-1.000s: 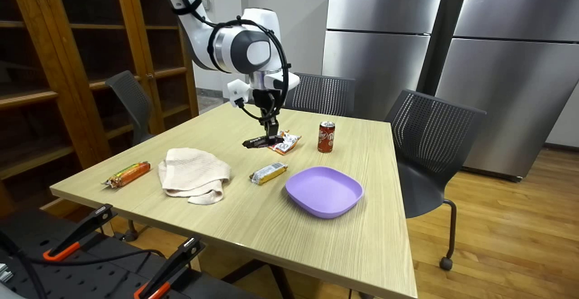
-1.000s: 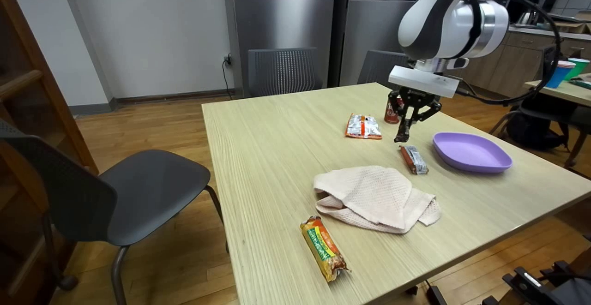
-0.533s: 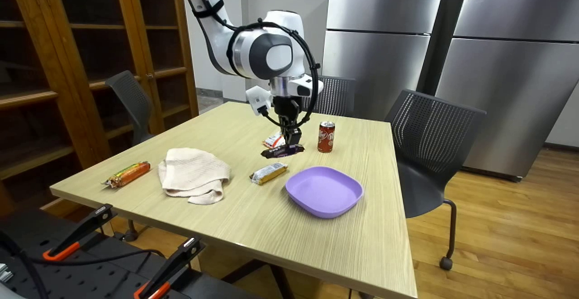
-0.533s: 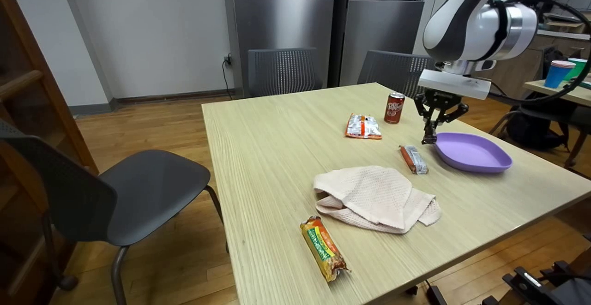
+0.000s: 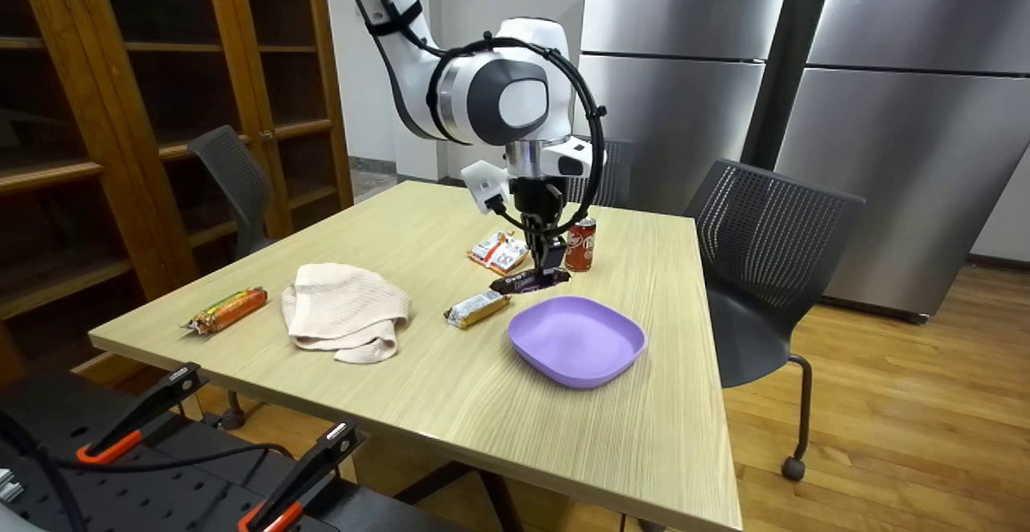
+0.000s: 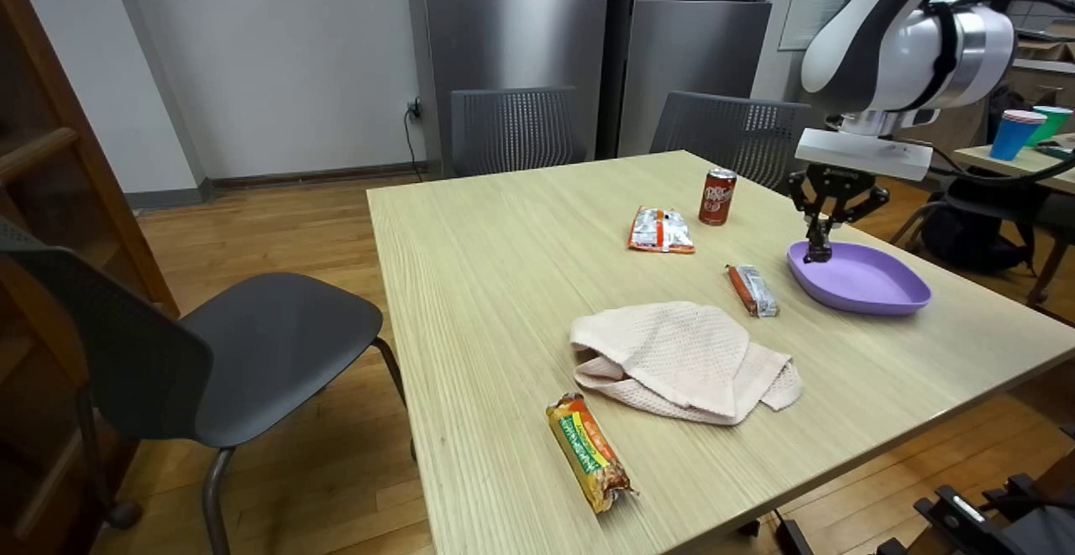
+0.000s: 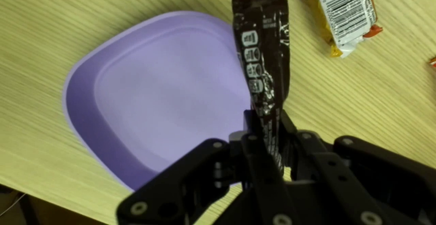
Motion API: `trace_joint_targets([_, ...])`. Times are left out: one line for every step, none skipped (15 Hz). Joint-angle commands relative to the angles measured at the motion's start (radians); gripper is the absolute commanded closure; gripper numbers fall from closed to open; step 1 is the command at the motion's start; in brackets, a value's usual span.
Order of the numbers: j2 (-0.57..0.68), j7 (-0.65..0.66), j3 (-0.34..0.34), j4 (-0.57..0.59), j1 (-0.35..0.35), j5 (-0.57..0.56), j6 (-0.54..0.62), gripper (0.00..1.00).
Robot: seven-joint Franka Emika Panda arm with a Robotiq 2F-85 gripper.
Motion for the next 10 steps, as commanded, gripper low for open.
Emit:
trace_joint_targets([-0.008, -0.001, -0.020, 0.000, -0.016, -0.032, -0.034, 0.96])
trace_joint_targets([-0.003, 0.000, -0.027, 0.003, -0.019, -0.033, -0.036, 0.96])
trace_joint_targets([0.002, -0.002, -0.030, 0.004, -0.024, -0.032, -0.035, 0.96])
trace_joint_targets([0.010, -0.006, -0.030, 0.011, -0.034, -0.028, -0.036, 0.96])
trace_joint_targets([0.014, -0.008, -0.030, 0.013, -0.041, -0.026, -0.036, 0.96])
trace_joint_targets([0.022, -0.012, -0.029, 0.020, -0.052, -0.022, -0.039, 0.96])
trace_joint_targets([0.029, -0.014, -0.029, 0.027, -0.061, -0.021, -0.042, 0.96])
trace_joint_targets([0.035, -0.014, -0.030, 0.032, -0.068, -0.021, -0.045, 0.96])
trace_joint_targets([0.043, -0.014, -0.030, 0.040, -0.076, -0.020, -0.048, 0.96])
trace_joint_targets([0.049, -0.016, -0.030, 0.047, -0.085, -0.018, -0.053, 0.96])
